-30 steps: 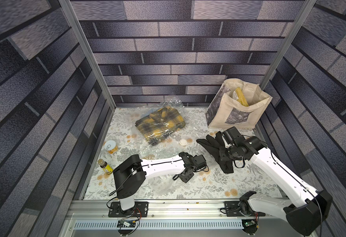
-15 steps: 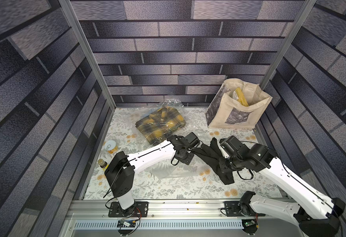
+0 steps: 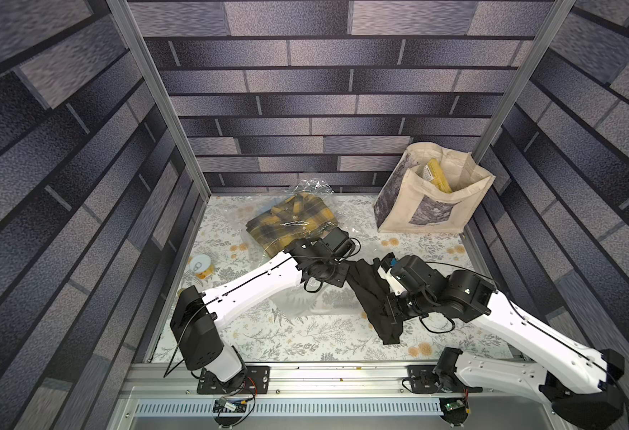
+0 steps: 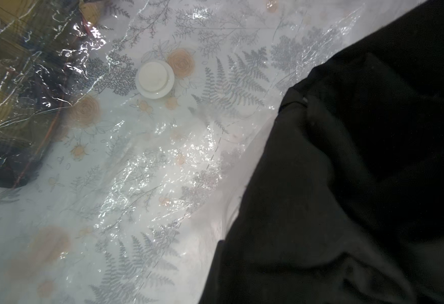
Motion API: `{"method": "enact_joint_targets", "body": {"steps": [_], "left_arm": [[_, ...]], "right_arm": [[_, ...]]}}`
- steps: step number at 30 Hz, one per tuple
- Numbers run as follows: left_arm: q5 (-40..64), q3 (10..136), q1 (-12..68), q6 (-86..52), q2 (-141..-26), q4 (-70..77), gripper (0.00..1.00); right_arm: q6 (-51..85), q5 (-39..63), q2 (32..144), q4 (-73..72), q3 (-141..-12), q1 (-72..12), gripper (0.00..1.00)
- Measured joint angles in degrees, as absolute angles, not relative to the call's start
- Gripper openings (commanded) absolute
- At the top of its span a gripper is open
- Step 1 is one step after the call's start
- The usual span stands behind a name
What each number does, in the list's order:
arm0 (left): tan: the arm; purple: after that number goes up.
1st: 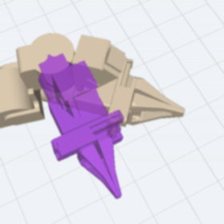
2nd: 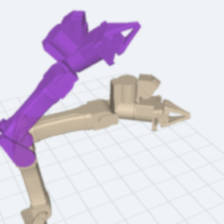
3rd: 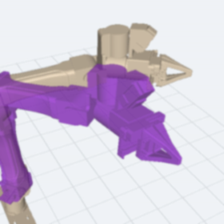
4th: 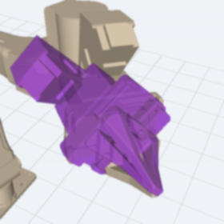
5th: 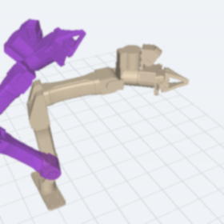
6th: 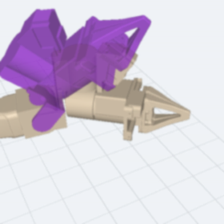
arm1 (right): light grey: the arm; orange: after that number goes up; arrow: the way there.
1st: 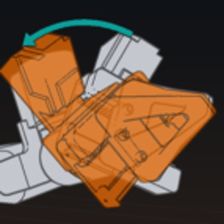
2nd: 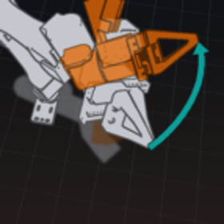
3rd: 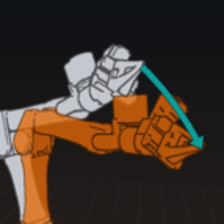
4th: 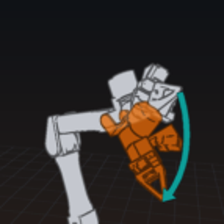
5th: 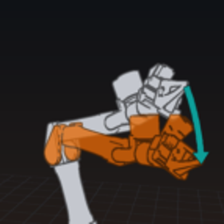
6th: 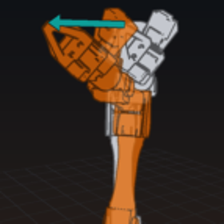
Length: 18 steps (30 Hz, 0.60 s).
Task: Place the folded shirt into the vacuum bag
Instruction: Place the shirt in the vacuum bag.
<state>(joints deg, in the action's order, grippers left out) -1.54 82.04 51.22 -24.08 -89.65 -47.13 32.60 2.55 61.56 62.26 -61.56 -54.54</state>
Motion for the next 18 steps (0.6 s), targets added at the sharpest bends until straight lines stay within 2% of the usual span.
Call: {"method": "enact_joint_targets", "body": {"steps": [6,18], "left_arm": [[-1.8,82.1,50.4,-25.0,-89.6,-46.5,0.00],[-3.3,86.4,52.1,-25.9,-89.7,-46.0,0.00]], "right_arm": [[31.9,-0.4,66.9,63.1,-57.7,-55.0,0.00],[29.3,-0.3,73.9,64.2,-72.5,-61.6,0.00]]}}
